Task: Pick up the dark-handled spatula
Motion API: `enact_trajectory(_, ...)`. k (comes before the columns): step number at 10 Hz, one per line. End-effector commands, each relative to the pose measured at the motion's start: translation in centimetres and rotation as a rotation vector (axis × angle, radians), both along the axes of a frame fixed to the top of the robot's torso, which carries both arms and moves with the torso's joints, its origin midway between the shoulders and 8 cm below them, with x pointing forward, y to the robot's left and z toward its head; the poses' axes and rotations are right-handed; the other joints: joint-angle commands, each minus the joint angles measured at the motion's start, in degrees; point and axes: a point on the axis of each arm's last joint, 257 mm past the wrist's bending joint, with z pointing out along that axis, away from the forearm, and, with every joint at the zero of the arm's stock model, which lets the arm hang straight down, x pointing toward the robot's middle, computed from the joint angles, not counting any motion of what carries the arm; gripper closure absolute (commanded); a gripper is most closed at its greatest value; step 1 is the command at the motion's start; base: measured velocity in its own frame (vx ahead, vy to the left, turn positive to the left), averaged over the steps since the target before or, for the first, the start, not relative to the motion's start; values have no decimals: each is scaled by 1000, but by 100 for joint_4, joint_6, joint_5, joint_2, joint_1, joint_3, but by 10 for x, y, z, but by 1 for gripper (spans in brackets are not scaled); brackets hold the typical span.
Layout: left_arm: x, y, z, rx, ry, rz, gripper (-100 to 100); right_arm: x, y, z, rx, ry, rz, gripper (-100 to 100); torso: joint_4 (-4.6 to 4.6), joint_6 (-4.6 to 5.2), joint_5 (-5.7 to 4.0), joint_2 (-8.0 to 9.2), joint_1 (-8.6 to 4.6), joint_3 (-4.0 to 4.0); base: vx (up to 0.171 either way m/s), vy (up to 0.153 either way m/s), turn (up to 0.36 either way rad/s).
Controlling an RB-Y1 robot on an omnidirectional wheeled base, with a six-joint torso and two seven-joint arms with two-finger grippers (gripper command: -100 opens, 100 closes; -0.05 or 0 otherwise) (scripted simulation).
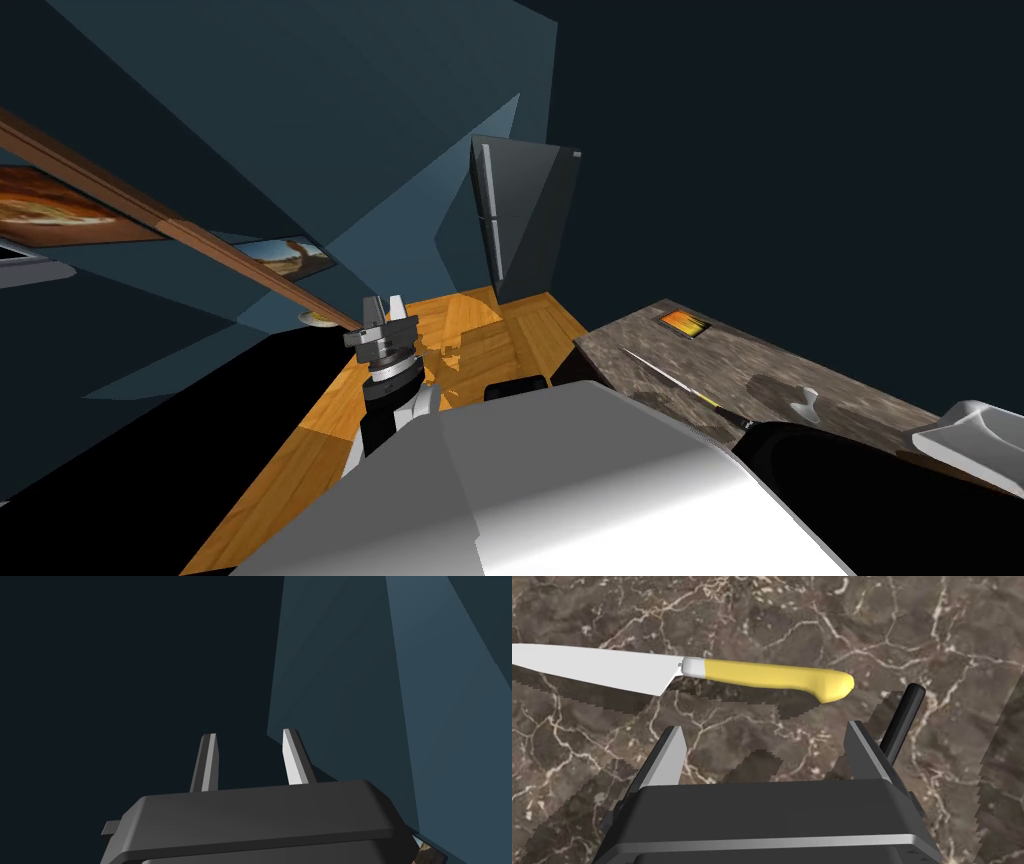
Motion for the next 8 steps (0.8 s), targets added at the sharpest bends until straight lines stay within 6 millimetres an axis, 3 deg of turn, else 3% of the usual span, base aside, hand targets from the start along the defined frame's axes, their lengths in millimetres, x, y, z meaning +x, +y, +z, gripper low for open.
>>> enact_trajectory(1, 0, 0, 0, 0, 0, 0, 0, -1, 1, -2, -16, 24, 30, -100, 0, 0, 0, 0, 0, 0, 0, -8, -2)
enact_trajectory(3, 0, 0, 0, 0, 0, 0, 0, 28, -28, 18, -36, -43, 28, -100, -1, 7, 4, -6, 23, -3, 21, 78, -222)
enact_trajectory(8, 0, 0, 0, 0, 0, 0, 0, 32, -31, 7, -71, 21, 119, -100, 0, 0, 0, 0, 1, 0, 1, 10, 11)
